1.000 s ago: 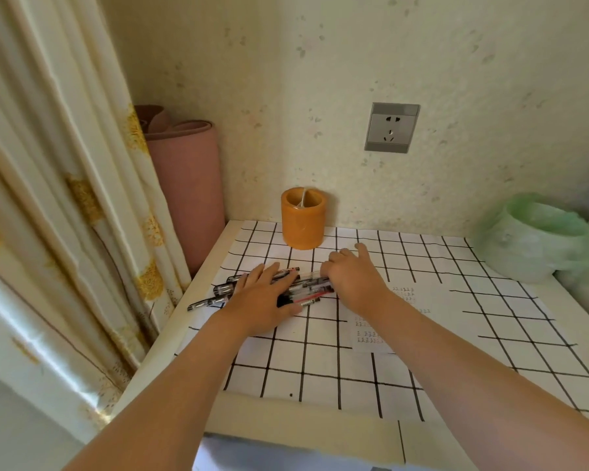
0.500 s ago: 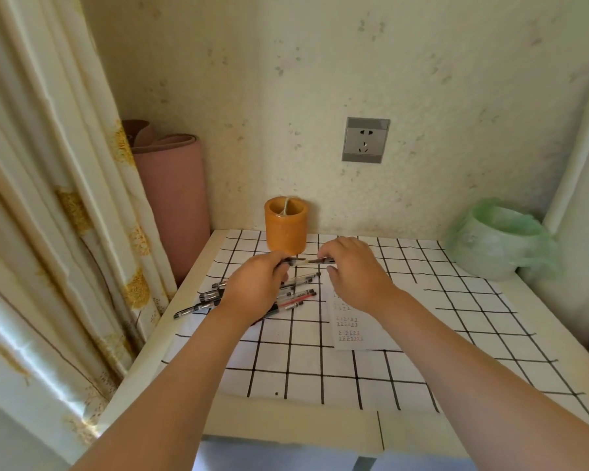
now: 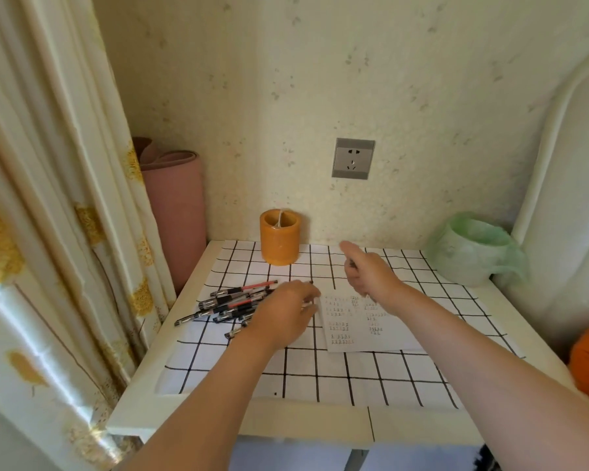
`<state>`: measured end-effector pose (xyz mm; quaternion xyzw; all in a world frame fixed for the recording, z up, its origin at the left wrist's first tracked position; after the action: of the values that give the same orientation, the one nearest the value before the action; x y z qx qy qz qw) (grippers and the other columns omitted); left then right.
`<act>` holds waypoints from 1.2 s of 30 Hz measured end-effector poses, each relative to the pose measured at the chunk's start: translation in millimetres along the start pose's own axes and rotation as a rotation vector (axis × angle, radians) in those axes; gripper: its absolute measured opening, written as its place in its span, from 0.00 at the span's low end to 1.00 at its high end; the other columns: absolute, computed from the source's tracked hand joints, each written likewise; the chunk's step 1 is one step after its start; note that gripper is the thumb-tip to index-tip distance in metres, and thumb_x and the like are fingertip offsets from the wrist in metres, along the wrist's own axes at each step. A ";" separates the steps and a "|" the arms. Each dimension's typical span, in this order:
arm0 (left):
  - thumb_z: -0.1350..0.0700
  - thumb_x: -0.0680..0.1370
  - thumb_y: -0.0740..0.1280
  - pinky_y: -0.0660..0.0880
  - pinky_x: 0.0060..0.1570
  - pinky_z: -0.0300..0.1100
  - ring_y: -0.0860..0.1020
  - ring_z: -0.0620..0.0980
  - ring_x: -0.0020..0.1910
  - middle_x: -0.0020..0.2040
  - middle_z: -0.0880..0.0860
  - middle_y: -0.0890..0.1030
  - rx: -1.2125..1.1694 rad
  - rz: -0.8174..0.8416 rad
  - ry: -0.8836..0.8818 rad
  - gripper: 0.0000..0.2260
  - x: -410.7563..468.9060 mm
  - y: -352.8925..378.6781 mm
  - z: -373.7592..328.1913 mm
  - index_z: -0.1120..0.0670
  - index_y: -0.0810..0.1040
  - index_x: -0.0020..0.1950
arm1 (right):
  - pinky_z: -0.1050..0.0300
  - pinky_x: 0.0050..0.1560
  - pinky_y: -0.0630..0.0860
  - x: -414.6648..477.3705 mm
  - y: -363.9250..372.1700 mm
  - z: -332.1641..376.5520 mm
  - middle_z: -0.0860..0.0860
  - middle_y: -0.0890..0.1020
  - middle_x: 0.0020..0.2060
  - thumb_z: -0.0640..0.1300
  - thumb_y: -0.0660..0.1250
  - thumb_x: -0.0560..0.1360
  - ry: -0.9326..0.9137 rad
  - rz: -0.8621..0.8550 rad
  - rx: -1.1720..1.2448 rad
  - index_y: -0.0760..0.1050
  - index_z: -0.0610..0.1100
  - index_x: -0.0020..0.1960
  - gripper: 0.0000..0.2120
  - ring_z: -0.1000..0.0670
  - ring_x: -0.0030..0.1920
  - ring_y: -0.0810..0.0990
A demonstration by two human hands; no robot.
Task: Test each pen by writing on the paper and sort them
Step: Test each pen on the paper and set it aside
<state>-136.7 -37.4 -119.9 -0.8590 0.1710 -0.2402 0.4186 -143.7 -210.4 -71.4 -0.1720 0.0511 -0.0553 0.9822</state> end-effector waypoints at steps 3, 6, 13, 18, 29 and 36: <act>0.51 0.81 0.64 0.71 0.64 0.45 0.69 0.46 0.65 0.64 0.47 0.75 0.070 0.110 0.023 0.16 0.8 15.2 4.0 0.47 0.74 0.68 | 0.53 0.33 0.51 -0.8 -7.5 -4.9 0.49 0.54 0.27 0.57 0.56 0.76 0.091 -0.012 0.465 0.51 0.48 0.32 0.21 0.48 0.31 0.50; 0.49 0.81 0.64 0.69 0.66 0.44 0.67 0.46 0.67 0.66 0.47 0.74 0.077 0.156 0.009 0.17 6.5 26.2 3.4 0.46 0.72 0.70 | 0.55 0.33 0.53 -6.6 -19.5 -11.2 0.50 0.56 0.25 0.57 0.54 0.75 0.144 -0.067 0.712 0.55 0.47 0.30 0.20 0.49 0.29 0.51; 0.44 0.79 0.64 0.63 0.71 0.49 0.61 0.49 0.73 0.74 0.48 0.67 0.215 0.235 -0.010 0.23 19.0 50.8 -7.7 0.47 0.69 0.74 | 0.59 0.25 0.58 -5.5 -41.3 -32.3 0.50 0.68 0.28 0.56 0.64 0.79 0.109 -0.167 0.855 0.74 0.44 0.42 0.16 0.52 0.24 0.61; 0.41 0.77 0.66 0.55 0.75 0.51 0.53 0.50 0.78 0.79 0.48 0.58 0.301 0.387 -0.038 0.31 22.6 61.8 -4.8 0.44 0.61 0.77 | 0.59 0.26 0.74 1.7 -43.4 -55.3 0.46 0.72 0.32 0.33 0.60 0.79 0.198 -0.294 0.842 0.77 0.37 0.54 0.08 0.49 0.29 0.73; 0.39 0.74 0.69 0.53 0.75 0.51 0.54 0.49 0.77 0.78 0.46 0.60 0.320 0.487 -0.030 0.31 19.0 44.6 10.3 0.41 0.65 0.75 | 0.46 0.43 0.80 -6.8 -30.4 -80.5 0.47 0.74 0.25 0.51 0.52 0.85 0.172 -0.137 0.424 0.81 0.40 0.53 0.22 0.48 0.29 0.75; 0.43 0.75 0.70 0.54 0.74 0.49 0.53 0.49 0.77 0.78 0.46 0.59 0.298 0.486 -0.019 0.34 7.8 37.1 0.8 0.44 0.60 0.78 | 0.53 0.57 0.79 -22.1 -22.6 -103.6 0.42 0.87 0.43 0.45 0.59 0.81 0.138 -0.164 0.379 0.82 0.42 0.55 0.14 0.45 0.51 0.85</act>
<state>-133.2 -62.6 -147.9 -0.7240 0.3309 -0.1472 0.5871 -179.9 -263.2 -158.8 0.0161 0.0926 -0.1554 0.9834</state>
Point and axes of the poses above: each hand's wrist, its own x-axis towards the middle knuckle, its own y-axis out of the palm, z = x × y, the point moved 4 cm from there along x, towards the middle knuckle
